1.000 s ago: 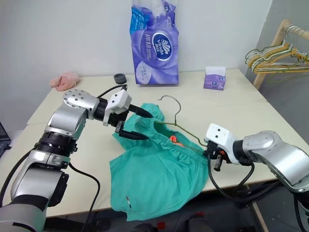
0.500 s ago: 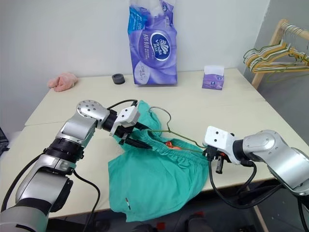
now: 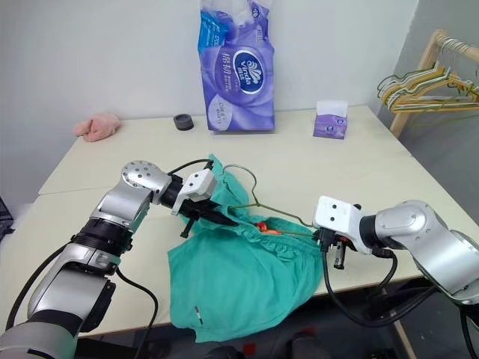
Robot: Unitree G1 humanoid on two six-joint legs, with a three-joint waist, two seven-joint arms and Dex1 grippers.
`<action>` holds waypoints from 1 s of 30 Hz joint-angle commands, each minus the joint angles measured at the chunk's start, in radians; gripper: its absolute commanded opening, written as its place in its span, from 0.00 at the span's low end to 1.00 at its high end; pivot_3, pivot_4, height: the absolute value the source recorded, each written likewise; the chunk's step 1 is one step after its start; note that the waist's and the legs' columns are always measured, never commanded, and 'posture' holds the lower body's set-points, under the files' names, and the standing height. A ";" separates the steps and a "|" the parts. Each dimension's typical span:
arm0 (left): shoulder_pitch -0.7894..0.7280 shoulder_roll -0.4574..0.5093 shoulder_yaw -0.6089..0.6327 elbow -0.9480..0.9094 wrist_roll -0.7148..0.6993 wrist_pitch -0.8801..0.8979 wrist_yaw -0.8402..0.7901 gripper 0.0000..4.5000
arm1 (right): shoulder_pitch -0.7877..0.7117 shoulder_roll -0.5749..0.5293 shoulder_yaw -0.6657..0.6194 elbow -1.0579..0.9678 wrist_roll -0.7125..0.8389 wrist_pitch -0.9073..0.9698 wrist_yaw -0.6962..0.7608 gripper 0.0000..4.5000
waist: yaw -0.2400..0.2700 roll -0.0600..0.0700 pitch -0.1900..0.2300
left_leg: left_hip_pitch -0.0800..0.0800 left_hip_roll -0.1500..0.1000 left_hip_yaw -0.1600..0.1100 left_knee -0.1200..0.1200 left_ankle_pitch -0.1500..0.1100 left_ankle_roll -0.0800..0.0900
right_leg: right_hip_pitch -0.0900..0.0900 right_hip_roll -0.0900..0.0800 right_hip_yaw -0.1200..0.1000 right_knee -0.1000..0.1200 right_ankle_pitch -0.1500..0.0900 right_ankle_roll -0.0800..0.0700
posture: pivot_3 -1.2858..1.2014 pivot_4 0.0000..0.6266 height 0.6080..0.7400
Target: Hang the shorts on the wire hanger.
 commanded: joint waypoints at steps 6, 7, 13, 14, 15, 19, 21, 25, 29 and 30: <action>0.006 -0.010 0.024 0.019 0.029 -0.067 0.025 0.00 | 0.206 -0.167 -0.272 0.091 -0.055 -0.188 0.075 0.44 | 0.003 0.000 0.000 | 0.000 0.000 0.000 0.000 0.000 0.000 | 0.001 0.000 0.000 0.000 0.000 0.000 | 0.43 0.04 1.00; 0.009 -0.010 0.027 0.017 0.028 -0.066 0.027 0.00 | 0.261 -0.165 -0.323 0.106 -0.062 -0.189 0.062 0.52 | 0.004 0.000 0.000 | 0.000 0.000 0.001 0.000 0.000 0.000 | 0.001 0.000 0.000 0.000 0.000 0.000 | 0.43 0.05 1.00; 0.019 -0.010 0.035 0.013 0.030 -0.070 0.037 0.00 | 0.513 0.025 -0.578 0.083 0.022 -0.088 -0.015 0.73 | 0.009 -0.002 0.000 | 0.001 0.000 0.000 0.000 0.000 0.000 | 0.002 0.001 0.000 0.001 0.000 0.000 | 0.43 0.06 1.00; 0.019 -0.010 0.038 0.013 0.029 -0.069 0.040 0.00 | 0.553 0.086 -0.599 0.056 0.043 -0.066 -0.045 0.73 | 0.009 -0.001 0.000 | 0.001 0.000 0.000 0.000 0.000 0.000 | 0.002 0.001 0.000 0.002 0.000 0.000 | 0.43 0.06 1.00; 0.016 -0.011 0.044 0.015 0.026 -0.065 0.046 0.00 | 0.593 0.167 -0.608 0.022 0.072 -0.048 -0.089 0.73 | 0.009 -0.002 -0.001 | 0.001 0.000 0.001 0.001 0.000 0.000 | 0.001 0.001 0.001 0.002 0.000 0.000 | 0.43 0.06 1.00; -0.003 -0.019 0.073 0.025 0.010 -0.038 0.075 0.00 | 0.654 0.420 -0.553 -0.072 0.120 0.007 -0.260 0.73 | 0.005 -0.001 -0.001 | 0.002 0.001 -0.001 0.000 0.000 0.000 | 0.001 0.002 0.001 0.003 0.000 0.000 | 0.43 0.07 1.00; -0.003 -0.018 0.078 0.021 0.012 -0.031 0.077 0.00 | 0.648 0.473 -0.526 -0.084 0.126 0.030 -0.302 0.73 | 0.003 0.002 -0.001 | 0.002 0.001 0.001 0.001 0.000 0.000 | 0.001 0.001 0.003 0.004 0.000 0.000 | 0.43 0.07 1.00; 0.007 -0.007 0.078 0.000 0.013 -0.021 0.074 0.00 | 0.602 0.571 -0.447 -0.041 0.129 0.048 -0.388 0.73 | 0.002 -0.001 -0.002 | 0.002 0.000 0.000 0.001 0.000 0.000 | 0.001 0.001 0.001 0.003 0.000 0.000 | 0.43 0.06 1.00; 0.011 -0.002 0.081 -0.019 0.010 -0.004 0.078 0.00 | 0.562 0.606 -0.429 -0.007 0.164 0.087 -0.410 0.73 | 0.005 0.000 -0.002 | 0.002 0.000 0.000 0.001 0.000 0.000 | 0.001 0.001 0.001 0.003 0.000 0.000 | 0.44 0.06 1.00; 0.012 0.000 0.082 -0.024 0.009 0.000 0.079 0.00 | 0.555 0.609 -0.416 0.003 0.171 0.096 -0.409 0.73 | 0.005 0.000 -0.002 | 0.002 0.000 0.000 0.001 0.000 0.000 | 0.001 0.001 0.001 0.003 0.000 0.000 | 0.44 0.06 1.00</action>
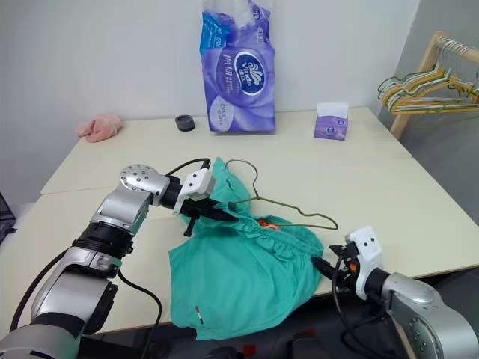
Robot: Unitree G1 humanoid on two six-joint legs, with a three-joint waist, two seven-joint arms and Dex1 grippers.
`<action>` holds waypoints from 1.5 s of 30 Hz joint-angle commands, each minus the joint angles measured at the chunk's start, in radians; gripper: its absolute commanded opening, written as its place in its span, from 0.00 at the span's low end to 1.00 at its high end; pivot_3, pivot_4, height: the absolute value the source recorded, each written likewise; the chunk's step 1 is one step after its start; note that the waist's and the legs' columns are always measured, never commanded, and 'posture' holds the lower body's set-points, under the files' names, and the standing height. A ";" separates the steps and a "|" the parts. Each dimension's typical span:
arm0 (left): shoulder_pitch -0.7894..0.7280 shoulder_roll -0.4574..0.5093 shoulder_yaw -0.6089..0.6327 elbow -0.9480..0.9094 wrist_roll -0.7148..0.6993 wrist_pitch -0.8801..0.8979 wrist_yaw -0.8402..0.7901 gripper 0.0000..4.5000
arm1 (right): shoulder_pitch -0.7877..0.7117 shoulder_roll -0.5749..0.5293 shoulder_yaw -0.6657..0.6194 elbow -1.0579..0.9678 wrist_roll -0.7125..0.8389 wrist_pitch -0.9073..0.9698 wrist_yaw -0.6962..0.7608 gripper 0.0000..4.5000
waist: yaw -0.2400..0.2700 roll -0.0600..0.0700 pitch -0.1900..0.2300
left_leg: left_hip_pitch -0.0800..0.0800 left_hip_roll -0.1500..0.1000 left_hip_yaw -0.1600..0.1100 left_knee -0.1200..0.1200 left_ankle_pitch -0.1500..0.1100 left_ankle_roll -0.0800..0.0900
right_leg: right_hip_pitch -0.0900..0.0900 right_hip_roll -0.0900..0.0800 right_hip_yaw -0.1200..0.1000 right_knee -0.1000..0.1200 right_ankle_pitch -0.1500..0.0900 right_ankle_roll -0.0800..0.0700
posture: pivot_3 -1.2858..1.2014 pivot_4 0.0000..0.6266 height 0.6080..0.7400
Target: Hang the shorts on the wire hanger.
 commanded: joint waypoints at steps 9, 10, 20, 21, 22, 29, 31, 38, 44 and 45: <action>-0.002 0.025 0.044 -0.079 -0.026 0.037 0.018 0.00 | -0.103 0.008 0.078 0.059 0.070 0.084 -0.027 0.64 | -0.002 0.000 0.000 | 0.000 0.000 0.000 0.000 0.000 0.000 | 0.000 0.000 0.000 0.000 0.000 0.000 | 0.44 0.06 1.00; -0.001 0.027 0.044 -0.083 -0.027 0.040 0.019 0.00 | -0.109 0.006 0.087 0.062 0.063 0.084 -0.034 0.60 | -0.001 0.000 0.000 | 0.000 0.000 0.000 0.000 0.000 0.000 | 0.000 0.000 0.000 0.000 0.000 0.000 | 0.44 0.06 1.00; 0.028 0.081 0.050 -0.134 -0.048 0.084 -0.002 0.00 | -0.083 -0.099 0.092 0.048 0.001 0.034 -0.051 0.01 | -0.001 0.000 0.000 | 0.000 0.000 0.000 0.000 0.000 0.000 | 0.000 0.000 0.000 0.000 0.000 0.000 | 0.44 0.06 1.00; 0.033 0.093 0.050 -0.143 -0.051 0.093 -0.013 0.00 | -0.078 -0.115 0.080 0.045 -0.002 0.027 -0.049 0.01 | -0.001 0.000 0.000 | 0.000 0.000 0.000 0.000 0.000 0.000 | 0.000 0.000 0.000 0.000 0.000 0.000 | 0.44 0.06 1.00; 0.037 0.103 0.047 -0.151 -0.053 0.099 -0.025 0.00 | -0.074 -0.127 0.071 0.043 0.000 0.021 -0.046 0.01 | -0.002 0.000 0.000 | 0.000 0.000 0.000 0.000 0.000 0.000 | 0.000 0.000 0.000 0.000 0.000 0.000 | 0.44 0.06 1.00; 0.057 0.174 0.006 -0.183 -0.068 0.114 -0.077 0.00 | -0.050 -0.188 -0.006 0.026 0.044 0.027 -0.013 0.01 | 0.000 0.000 0.000 | 0.000 0.000 0.000 0.000 0.000 0.000 | 0.000 0.000 -0.001 0.000 0.000 0.001 | 0.44 0.07 1.00; 0.056 0.178 -0.003 -0.169 -0.050 0.090 -0.077 0.00 | -0.050 -0.195 -0.010 0.021 0.050 0.028 -0.010 0.01 | 0.001 0.000 0.000 | 0.000 0.000 0.000 0.000 0.000 0.000 | 0.001 0.000 0.000 0.000 -0.001 0.001 | 0.44 0.07 1.00; 0.046 0.166 -0.017 -0.109 0.014 0.015 -0.074 0.00 | -0.052 -0.233 0.004 -0.031 0.073 0.041 -0.004 0.01 | 0.000 0.000 0.000 | 0.000 0.000 0.000 0.000 0.000 0.000 | 0.000 0.000 0.000 0.000 -0.001 0.001 | 0.44 0.07 1.00; 0.044 0.162 -0.035 -0.064 0.077 -0.070 -0.039 0.00 | -0.050 -0.320 0.021 -0.069 0.066 0.040 0.041 0.01 | 0.000 0.000 0.000 | 0.000 0.000 0.000 0.000 0.000 0.000 | 0.000 0.000 0.000 0.000 -0.001 0.002 | 0.44 0.07 1.00; 0.041 0.156 -0.037 -0.061 0.087 -0.080 -0.026 0.00 | -0.065 -0.348 0.029 -0.082 0.063 0.042 0.052 0.01 | 0.000 0.000 0.000 | 0.000 0.000 0.000 0.000 0.000 0.000 | 0.000 0.000 0.000 0.000 -0.001 0.002 | 0.43 0.07 1.00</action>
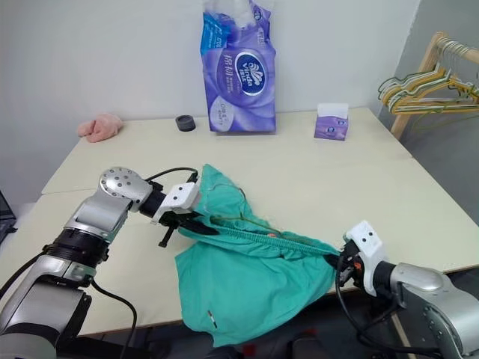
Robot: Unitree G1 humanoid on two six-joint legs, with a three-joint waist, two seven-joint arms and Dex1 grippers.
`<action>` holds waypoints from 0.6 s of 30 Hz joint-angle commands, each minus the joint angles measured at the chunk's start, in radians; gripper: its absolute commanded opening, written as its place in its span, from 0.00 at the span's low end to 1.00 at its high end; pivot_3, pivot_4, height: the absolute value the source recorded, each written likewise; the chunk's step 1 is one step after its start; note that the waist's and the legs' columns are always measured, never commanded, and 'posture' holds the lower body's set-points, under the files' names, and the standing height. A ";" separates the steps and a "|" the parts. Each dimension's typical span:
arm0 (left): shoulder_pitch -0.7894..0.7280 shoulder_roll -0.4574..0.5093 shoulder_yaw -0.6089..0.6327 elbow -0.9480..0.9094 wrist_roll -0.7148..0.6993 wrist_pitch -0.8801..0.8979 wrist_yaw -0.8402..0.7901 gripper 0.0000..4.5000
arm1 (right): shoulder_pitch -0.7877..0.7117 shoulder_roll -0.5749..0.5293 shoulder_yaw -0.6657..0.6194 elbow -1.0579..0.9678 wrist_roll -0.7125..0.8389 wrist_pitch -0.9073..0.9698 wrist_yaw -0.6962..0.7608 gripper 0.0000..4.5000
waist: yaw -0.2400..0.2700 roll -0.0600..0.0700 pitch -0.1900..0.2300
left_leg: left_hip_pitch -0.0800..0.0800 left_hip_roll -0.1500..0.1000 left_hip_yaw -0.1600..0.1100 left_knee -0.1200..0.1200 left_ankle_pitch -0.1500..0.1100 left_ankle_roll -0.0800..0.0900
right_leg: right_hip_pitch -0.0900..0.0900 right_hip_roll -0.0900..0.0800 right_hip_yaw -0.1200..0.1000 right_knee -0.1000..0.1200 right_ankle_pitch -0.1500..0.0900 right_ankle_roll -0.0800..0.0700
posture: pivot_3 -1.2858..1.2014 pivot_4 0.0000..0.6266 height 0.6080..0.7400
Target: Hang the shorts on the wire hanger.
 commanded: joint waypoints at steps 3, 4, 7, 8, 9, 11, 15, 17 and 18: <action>-0.030 -0.008 0.005 0.018 0.073 -0.071 0.082 0.00 | -0.108 -0.165 0.027 -0.055 -0.020 0.012 0.060 0.01 | -0.001 0.000 0.000 | 0.000 0.000 0.000 0.000 0.000 0.000 | 0.000 0.000 0.000 0.000 -0.001 0.001 | 0.43 0.07 1.00; -0.031 -0.018 0.002 0.011 0.082 -0.077 0.096 0.00 | -0.152 -0.198 0.046 -0.056 -0.019 0.014 0.079 0.01 | -0.001 0.000 0.000 | 0.000 0.000 0.000 0.000 0.000 0.000 | 0.000 0.000 0.000 0.000 -0.001 0.001 | 0.43 0.07 1.00; -0.030 -0.051 0.001 -0.019 0.096 -0.071 0.138 0.00 | -0.270 -0.254 0.117 -0.042 -0.019 0.023 0.110 0.01 | -0.002 0.000 0.000 | 0.000 0.000 0.000 0.000 0.000 0.000 | 0.000 0.000 0.000 -0.001 -0.001 0.002 | 0.43 0.06 1.00; -0.029 -0.058 0.001 -0.026 0.099 -0.067 0.148 0.00 | -0.298 -0.257 0.136 -0.036 -0.018 0.028 0.111 0.01 | -0.002 0.000 0.000 | 0.000 0.000 0.000 0.000 0.000 0.000 | 0.000 0.000 -0.001 -0.001 -0.001 0.001 | 0.43 0.06 1.00; -0.025 -0.065 -0.002 -0.038 0.106 -0.066 0.159 0.00 | -0.332 -0.268 0.171 -0.035 -0.028 0.021 0.122 0.01 | -0.002 -0.001 0.000 | 0.000 0.000 -0.001 0.000 0.000 0.000 | 0.000 0.000 -0.001 -0.001 -0.001 0.001 | 0.43 0.06 1.00; -0.013 -0.080 -0.008 -0.060 0.122 -0.064 0.187 0.00 | -0.398 -0.272 0.233 -0.034 -0.046 0.021 0.135 0.01 | -0.004 0.000 0.000 | -0.001 0.000 0.000 0.000 0.000 0.000 | 0.000 0.000 0.000 -0.001 0.001 -0.001 | 0.43 0.05 1.00; 0.016 -0.098 -0.017 -0.092 0.143 -0.053 0.230 0.00 | -0.495 -0.241 0.337 -0.026 -0.074 0.022 0.145 0.01 | -0.005 0.000 0.000 | -0.001 0.000 0.000 0.000 0.000 0.000 | 0.000 0.000 0.000 -0.001 0.001 -0.001 | 0.43 0.05 1.00; 0.032 -0.104 -0.021 -0.103 0.156 -0.053 0.252 0.00 | -0.543 -0.212 0.387 -0.017 -0.091 0.022 0.141 0.01 | -0.005 0.000 0.000 | 0.000 0.000 0.000 0.000 0.000 0.000 | 0.000 0.000 0.000 -0.001 0.001 -0.001 | 0.43 0.05 1.00; 0.037 -0.104 -0.023 -0.108 0.159 -0.052 0.255 0.00 | -0.558 -0.202 0.400 -0.012 -0.098 0.025 0.138 0.01 | -0.005 0.000 0.000 | 0.000 0.000 0.000 0.000 0.000 0.000 | 0.000 0.000 0.000 -0.001 0.001 -0.001 | 0.43 0.05 1.00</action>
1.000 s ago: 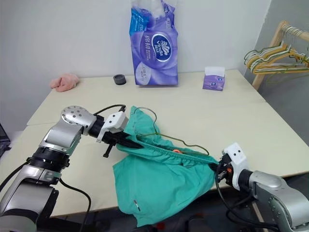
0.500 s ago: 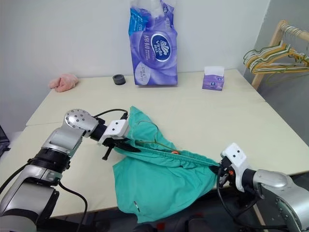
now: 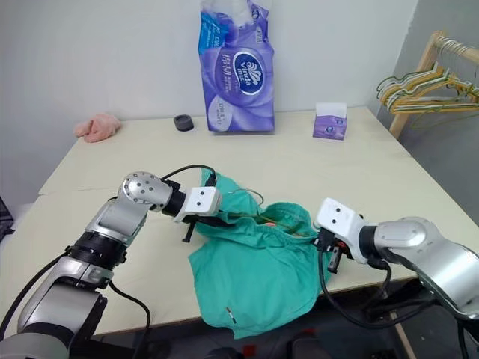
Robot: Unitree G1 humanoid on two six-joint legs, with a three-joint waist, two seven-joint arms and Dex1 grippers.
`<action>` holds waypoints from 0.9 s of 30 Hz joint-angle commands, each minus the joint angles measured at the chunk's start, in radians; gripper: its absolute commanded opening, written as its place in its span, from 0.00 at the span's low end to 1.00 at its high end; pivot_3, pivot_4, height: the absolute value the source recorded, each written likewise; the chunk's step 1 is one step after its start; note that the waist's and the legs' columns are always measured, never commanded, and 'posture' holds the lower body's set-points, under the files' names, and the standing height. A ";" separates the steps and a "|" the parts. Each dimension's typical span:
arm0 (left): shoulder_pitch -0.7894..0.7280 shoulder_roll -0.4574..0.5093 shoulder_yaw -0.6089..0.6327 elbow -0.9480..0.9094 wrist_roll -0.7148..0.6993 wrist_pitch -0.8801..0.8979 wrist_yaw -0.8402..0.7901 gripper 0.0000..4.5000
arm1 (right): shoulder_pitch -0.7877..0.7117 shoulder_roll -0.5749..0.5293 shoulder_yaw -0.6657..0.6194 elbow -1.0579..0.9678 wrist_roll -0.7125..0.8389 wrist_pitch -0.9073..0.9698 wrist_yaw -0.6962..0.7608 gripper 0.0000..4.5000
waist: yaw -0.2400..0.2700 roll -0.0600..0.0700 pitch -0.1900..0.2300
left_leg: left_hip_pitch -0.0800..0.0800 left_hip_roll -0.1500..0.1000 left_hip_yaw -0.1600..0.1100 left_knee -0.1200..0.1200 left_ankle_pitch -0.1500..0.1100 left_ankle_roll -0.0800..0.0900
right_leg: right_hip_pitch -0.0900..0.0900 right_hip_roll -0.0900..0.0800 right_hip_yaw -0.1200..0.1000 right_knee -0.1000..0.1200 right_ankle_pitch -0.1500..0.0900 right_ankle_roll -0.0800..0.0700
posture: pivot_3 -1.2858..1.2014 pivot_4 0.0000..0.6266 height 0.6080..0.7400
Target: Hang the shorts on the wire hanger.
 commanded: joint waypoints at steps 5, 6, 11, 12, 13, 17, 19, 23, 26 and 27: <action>0.032 -0.001 -0.013 -0.052 0.028 -0.008 0.038 0.00 | -0.089 0.046 0.020 0.002 -0.021 -0.003 0.011 0.13 | 0.004 0.000 0.000 | -0.001 0.000 0.000 0.000 0.000 0.000 | 0.000 -0.001 0.000 0.000 0.000 0.000 | 0.44 0.05 1.00; 0.034 -0.001 -0.013 -0.052 0.030 -0.009 0.040 0.00 | -0.086 0.040 0.015 -0.002 -0.022 -0.006 0.014 0.17 | 0.005 0.000 0.000 | -0.001 0.000 0.000 0.000 0.000 0.000 | 0.000 -0.001 0.000 0.000 0.000 0.000 | 0.44 0.05 1.00; 0.046 -0.012 -0.014 -0.070 0.033 0.002 0.046 0.00 | -0.044 0.009 -0.040 -0.056 0.015 0.012 0.035 0.54 | 0.004 0.000 0.000 | 0.000 0.000 0.000 0.000 0.000 0.000 | 0.000 -0.001 0.000 0.000 0.000 0.000 | 0.43 0.06 1.00; 0.048 -0.014 -0.016 -0.073 0.034 0.003 0.047 0.00 | -0.031 0.005 -0.057 -0.069 0.027 0.019 0.038 0.62 | 0.004 0.000 0.000 | 0.000 0.000 0.000 0.000 0.000 0.000 | 0.000 -0.001 -0.001 0.000 0.000 0.000 | 0.43 0.06 1.00; 0.050 -0.016 -0.016 -0.077 0.034 0.005 0.048 0.00 | -0.019 0.004 -0.075 -0.078 0.036 0.029 0.035 0.70 | 0.004 0.000 0.000 | 0.000 0.000 0.000 0.000 0.000 0.000 | 0.000 -0.001 -0.001 0.000 0.000 0.000 | 0.43 0.06 1.00; 0.061 -0.020 -0.020 -0.093 0.033 0.011 0.050 0.00 | 0.086 -0.009 -0.192 -0.086 0.058 0.090 -0.002 1.00 | 0.006 0.000 0.000 | 0.000 0.000 0.000 0.000 0.000 0.000 | 0.000 -0.001 -0.001 0.000 0.000 0.000 | 0.43 0.07 1.00; 0.066 -0.019 -0.021 -0.101 0.031 0.014 0.048 0.00 | 0.163 -0.030 -0.242 -0.085 0.055 0.102 -0.002 1.00 | 0.010 0.000 0.000 | -0.001 0.000 0.000 0.000 0.000 0.000 | 0.000 -0.001 -0.001 0.000 0.000 0.000 | 0.43 0.07 1.00; 0.068 -0.020 -0.023 -0.112 0.028 0.021 0.046 0.00 | 0.262 0.008 -0.307 -0.066 0.071 0.124 -0.029 1.00 | 0.010 0.000 0.000 | 0.000 0.000 0.000 0.000 0.000 0.000 | 0.000 -0.001 0.000 0.000 0.000 0.000 | 0.43 0.07 1.00; 0.063 -0.023 -0.025 -0.112 0.028 0.022 0.044 0.00 | 0.271 0.044 -0.295 -0.034 0.070 0.123 -0.045 1.00 | 0.004 0.000 0.000 | 0.000 0.000 0.000 0.000 0.000 0.000 | 0.000 -0.001 0.000 0.001 0.000 0.000 | 0.43 0.07 1.00; 0.060 -0.024 -0.025 -0.112 0.027 0.022 0.043 0.00 | 0.259 0.051 -0.266 -0.016 0.057 0.109 -0.046 1.00 | 0.004 0.000 0.000 | 0.000 0.000 0.000 0.000 0.000 0.000 | 0.000 -0.001 0.000 0.001 0.000 0.000 | 0.43 0.07 1.00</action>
